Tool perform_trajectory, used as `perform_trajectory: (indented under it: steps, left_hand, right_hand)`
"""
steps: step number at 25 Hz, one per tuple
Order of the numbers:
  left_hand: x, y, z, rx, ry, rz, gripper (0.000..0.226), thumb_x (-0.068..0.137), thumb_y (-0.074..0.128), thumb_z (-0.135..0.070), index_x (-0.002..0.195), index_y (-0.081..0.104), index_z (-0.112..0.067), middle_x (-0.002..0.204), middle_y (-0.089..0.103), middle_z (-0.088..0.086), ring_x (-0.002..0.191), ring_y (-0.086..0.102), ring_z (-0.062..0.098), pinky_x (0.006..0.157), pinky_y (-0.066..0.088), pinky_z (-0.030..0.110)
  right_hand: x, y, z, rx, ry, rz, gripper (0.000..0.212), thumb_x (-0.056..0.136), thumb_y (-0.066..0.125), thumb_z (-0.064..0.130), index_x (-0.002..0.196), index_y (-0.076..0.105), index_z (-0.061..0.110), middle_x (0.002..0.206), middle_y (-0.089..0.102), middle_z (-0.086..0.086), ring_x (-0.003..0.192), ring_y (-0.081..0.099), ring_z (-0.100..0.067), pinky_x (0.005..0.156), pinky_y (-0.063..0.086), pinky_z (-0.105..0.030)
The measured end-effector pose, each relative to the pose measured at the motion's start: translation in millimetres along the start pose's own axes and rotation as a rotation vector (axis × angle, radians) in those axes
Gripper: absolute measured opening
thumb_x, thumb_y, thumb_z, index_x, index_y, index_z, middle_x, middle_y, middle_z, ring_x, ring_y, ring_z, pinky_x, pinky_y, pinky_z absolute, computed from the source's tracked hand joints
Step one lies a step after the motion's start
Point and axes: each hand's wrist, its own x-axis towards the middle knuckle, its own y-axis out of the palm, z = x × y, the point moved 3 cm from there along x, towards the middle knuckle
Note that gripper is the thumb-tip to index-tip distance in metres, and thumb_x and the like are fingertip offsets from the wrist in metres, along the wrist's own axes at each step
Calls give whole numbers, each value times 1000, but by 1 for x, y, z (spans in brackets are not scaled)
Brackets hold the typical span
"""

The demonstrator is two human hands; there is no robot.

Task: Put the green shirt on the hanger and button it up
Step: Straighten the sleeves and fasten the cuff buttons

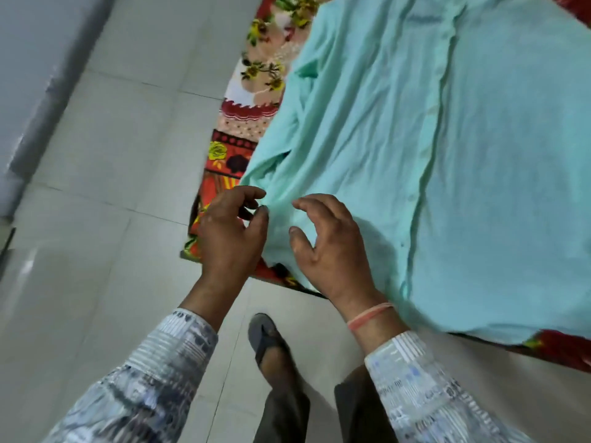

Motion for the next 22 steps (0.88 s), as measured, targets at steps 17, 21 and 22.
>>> perform_trajectory:
  steps: [17, 21, 22]
  left_hand:
    - [43, -66, 56, -314, -487, -172, 19, 109, 50, -39, 111, 54, -21, 79, 61, -4, 74, 58, 18, 69, 43, 35]
    - [65, -79, 55, -695, -645, -143, 13, 103, 66, -43, 108, 65, -30, 89, 78, 3, 78, 76, 21, 74, 65, 43]
    - [68, -78, 53, -771, -676, -77, 18, 102, 70, -39, 115, 68, -26, 96, 82, 4, 83, 80, 22, 74, 67, 41]
  right_hand:
    - [-6, 72, 42, -173, 57, 96, 28, 90, 60, 39, 101, 71, 16, 119, 68, -3, 111, 62, -24, 97, 52, -39]
    - [-1, 74, 62, -214, 71, 121, 53, 96, 57, 56, 136, 65, 23, 137, 68, 1, 127, 58, -18, 108, 49, -38]
    - [3, 70, 69, -151, 65, 14, 50, 96, 61, 50, 136, 66, 20, 138, 67, 0, 128, 57, -17, 109, 49, -34]
